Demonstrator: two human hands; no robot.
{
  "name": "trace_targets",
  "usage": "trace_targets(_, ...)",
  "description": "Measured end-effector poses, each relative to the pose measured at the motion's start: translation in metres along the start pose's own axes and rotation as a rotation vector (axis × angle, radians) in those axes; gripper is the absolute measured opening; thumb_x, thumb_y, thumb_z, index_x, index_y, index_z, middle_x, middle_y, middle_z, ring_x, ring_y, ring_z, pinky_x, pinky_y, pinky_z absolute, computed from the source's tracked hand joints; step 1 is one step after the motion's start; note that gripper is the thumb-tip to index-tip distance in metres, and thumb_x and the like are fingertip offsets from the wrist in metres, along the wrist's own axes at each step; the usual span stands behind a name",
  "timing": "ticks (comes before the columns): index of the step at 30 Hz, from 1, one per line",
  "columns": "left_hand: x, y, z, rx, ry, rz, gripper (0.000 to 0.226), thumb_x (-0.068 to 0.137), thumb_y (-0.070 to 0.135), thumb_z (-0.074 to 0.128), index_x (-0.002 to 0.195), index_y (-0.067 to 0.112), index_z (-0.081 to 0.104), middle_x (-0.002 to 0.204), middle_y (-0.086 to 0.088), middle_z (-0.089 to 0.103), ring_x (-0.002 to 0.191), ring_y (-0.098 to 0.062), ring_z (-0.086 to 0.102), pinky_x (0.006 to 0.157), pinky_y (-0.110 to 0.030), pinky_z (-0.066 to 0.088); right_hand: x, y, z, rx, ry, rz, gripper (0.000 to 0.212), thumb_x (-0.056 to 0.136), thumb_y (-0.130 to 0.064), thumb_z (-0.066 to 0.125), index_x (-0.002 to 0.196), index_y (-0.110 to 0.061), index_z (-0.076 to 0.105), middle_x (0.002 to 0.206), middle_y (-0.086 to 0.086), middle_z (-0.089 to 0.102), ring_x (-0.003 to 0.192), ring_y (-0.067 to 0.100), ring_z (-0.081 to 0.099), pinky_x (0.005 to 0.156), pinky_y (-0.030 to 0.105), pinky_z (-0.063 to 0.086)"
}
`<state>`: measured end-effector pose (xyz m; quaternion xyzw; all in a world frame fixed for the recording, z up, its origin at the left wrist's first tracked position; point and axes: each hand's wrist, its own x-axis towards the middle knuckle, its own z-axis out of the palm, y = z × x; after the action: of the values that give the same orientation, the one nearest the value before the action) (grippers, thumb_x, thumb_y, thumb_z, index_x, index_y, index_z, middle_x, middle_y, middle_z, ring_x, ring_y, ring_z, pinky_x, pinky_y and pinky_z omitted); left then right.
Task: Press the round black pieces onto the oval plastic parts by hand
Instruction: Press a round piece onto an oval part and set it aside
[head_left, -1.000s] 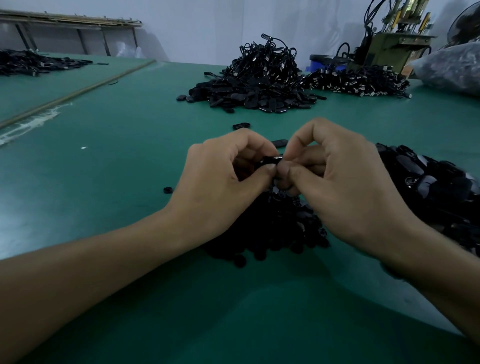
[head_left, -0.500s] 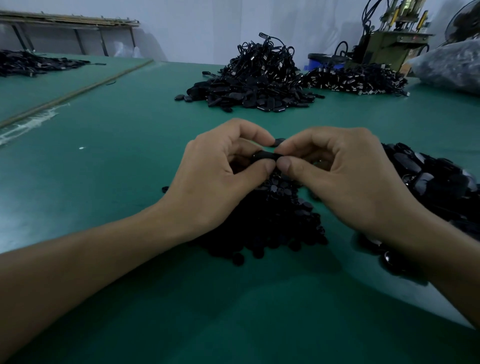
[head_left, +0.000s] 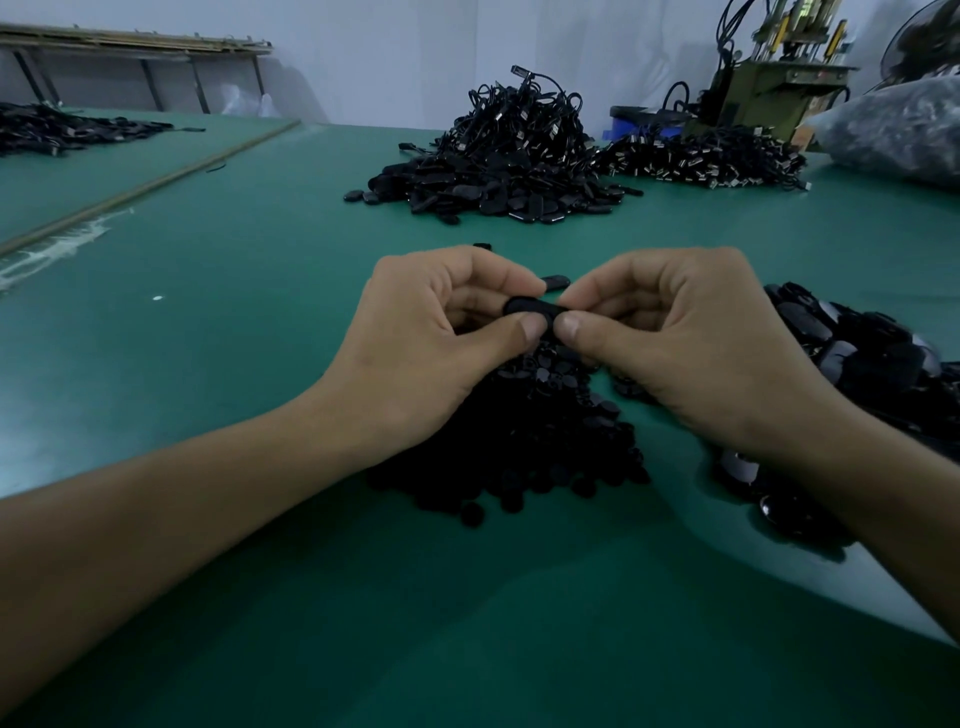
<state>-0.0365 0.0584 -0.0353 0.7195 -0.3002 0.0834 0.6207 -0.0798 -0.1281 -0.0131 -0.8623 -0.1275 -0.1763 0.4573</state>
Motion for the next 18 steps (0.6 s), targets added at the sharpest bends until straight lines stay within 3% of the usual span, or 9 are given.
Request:
trace_targets(12, 0.0023, 0.0001, -0.0015, 0.03, 0.01, 0.01, 0.019, 0.077, 0.016, 0.077, 0.089, 0.03, 0.072, 0.078, 0.007, 0.077, 0.072, -0.006, 0.073, 0.071, -0.019, 0.057, 0.005, 0.0017, 0.0017, -0.051, 0.016, -0.015, 0.008, 0.084, -0.022, 0.078, 0.082, -0.026, 0.071, 0.073, -0.011, 0.073, 0.065, 0.003, 0.068, 0.064, 0.018, 0.053)
trace_targets(15, 0.0026, 0.0001, -0.0023, 0.06, 0.017, 0.021, 0.02, 0.078, 0.014, 0.078, 0.089, 0.031, 0.072, 0.077, 0.008, 0.077, 0.071, -0.005, 0.072, 0.069, -0.018, 0.057, 0.0062, 0.0002, 0.0042, -0.068, 0.023, 0.0, 0.008, 0.084, -0.022, 0.077, 0.08, -0.026, 0.071, 0.072, -0.01, 0.073, 0.064, 0.004, 0.068, 0.063, 0.022, 0.054)
trace_targets(18, 0.0032, 0.001, -0.0023, 0.071, 0.026, 0.02, 0.021, 0.078, 0.014, 0.078, 0.089, 0.03, 0.073, 0.078, 0.007, 0.077, 0.071, -0.007, 0.073, 0.072, -0.021, 0.059, 0.0072, -0.002, 0.0047, -0.075, 0.04, 0.024, 0.007, 0.083, -0.021, 0.076, 0.079, -0.024, 0.072, 0.072, -0.006, 0.074, 0.065, 0.011, 0.07, 0.066, 0.035, 0.06)
